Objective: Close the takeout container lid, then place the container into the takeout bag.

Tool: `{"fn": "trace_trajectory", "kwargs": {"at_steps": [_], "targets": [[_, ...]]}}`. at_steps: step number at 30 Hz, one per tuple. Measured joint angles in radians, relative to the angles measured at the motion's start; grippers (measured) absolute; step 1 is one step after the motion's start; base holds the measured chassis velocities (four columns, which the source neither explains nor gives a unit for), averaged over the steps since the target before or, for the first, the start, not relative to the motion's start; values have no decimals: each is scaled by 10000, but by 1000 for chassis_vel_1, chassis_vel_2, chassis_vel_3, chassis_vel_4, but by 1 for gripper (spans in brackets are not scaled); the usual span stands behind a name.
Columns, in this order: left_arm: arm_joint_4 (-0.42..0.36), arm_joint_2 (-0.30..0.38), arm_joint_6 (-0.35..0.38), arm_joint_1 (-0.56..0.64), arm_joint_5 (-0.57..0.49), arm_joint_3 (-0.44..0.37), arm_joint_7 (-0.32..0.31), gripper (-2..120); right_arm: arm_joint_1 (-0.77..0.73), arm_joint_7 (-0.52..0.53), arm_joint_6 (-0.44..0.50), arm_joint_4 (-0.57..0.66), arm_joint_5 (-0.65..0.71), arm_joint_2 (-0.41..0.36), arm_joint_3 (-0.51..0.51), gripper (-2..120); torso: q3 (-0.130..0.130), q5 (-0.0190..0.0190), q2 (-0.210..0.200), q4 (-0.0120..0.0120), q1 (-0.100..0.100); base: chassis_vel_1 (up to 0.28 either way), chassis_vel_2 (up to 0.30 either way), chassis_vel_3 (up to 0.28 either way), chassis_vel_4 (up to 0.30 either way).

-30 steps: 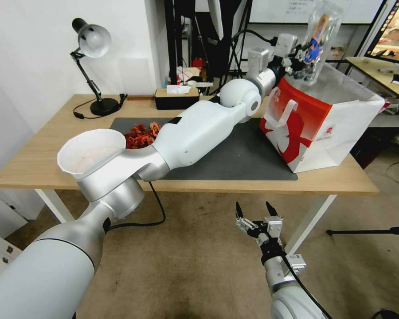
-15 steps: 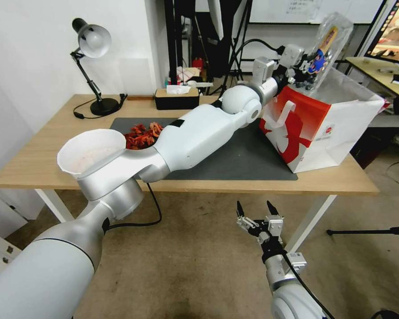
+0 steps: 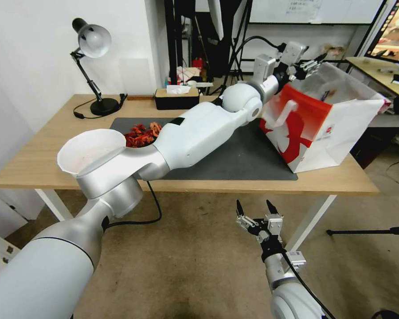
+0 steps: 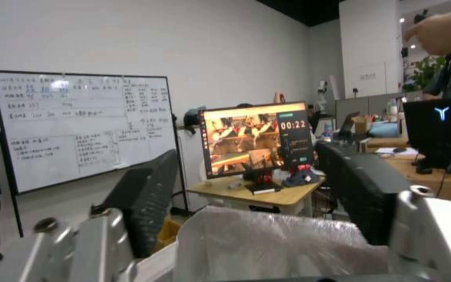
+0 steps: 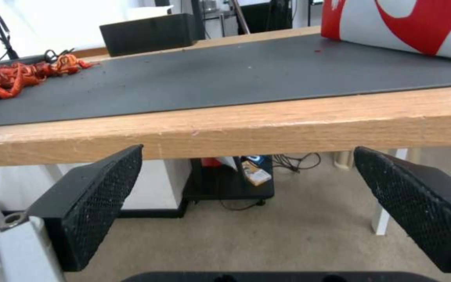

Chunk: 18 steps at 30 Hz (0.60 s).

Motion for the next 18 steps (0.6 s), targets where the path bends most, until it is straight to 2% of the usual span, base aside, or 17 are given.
{"fn": "trace_trajectory", "kwargs": {"at_steps": [1, 4, 6, 8, 10, 12, 13, 15, 17, 18], "targets": [[0, 0, 0, 0, 0, 0, 0, 71, 0, 0, 0, 0, 0, 0, 0, 100, 0, 0, 0, 0, 0, 0, 0, 0, 0], [-345, 2, 91, -16, -26, -7, -269, 84, 32, 19, -43, 71, -5, 10, -16, 100, 0, 0, 0, 0, 0, 0, 0, 0, 0], [-514, 2, 202, -9, -29, -9, -436, 87, 13, 24, -56, 111, -10, 22, -11, 100, 0, 0, 0, 0, 1, 0, 0, 0, 0], [-1133, 188, 569, 165, 90, -61, -1386, 98, -55, 36, -78, 192, -42, 62, -2, 100, -2, 1, 2, -9, -1, 0, 0, 0, 0], [-1238, 247, 632, 209, 139, -74, -1594, 99, -59, 38, -78, 193, -45, 64, -2, 100, -2, 1, 2, -8, -1, 0, 0, 0, 0], [-2037, 711, 1232, 631, 363, -217, -3072, 100, -106, 53, -80, 223, -72, 94, 3, 100, -1, 0, 2, 0, 0, 0, 0, 0, 0], [-2037, 711, 1232, 631, 363, -217, -3072, 100, -106, 53, -80, 223, -72, 94, 3, 100, -1, 0, 2, 0, 0, 0, 0, 0, 0], [-2807, 1347, 1560, 1138, 676, -366, -3732, 100, -174, 53, -66, 274, -99, 98, 34, 100, -1, -3, 2, -2, 0, 0, 0, 0, 0], [-3468, 2091, 1603, 1665, 1028, -496, -3871, 100, -227, 54, -28, 338, -126, 74, 74, 100, -1, -3, 2, 0, -1, 0, 0, 0, 0], [-3468, 2091, 1603, 1665, 1028, -496, -3871, 100, -227, 54, -28, 338, -126, 74, 74, 100, -1, -3, 2, 0, -1, 0, 0, 0, 0]]}}
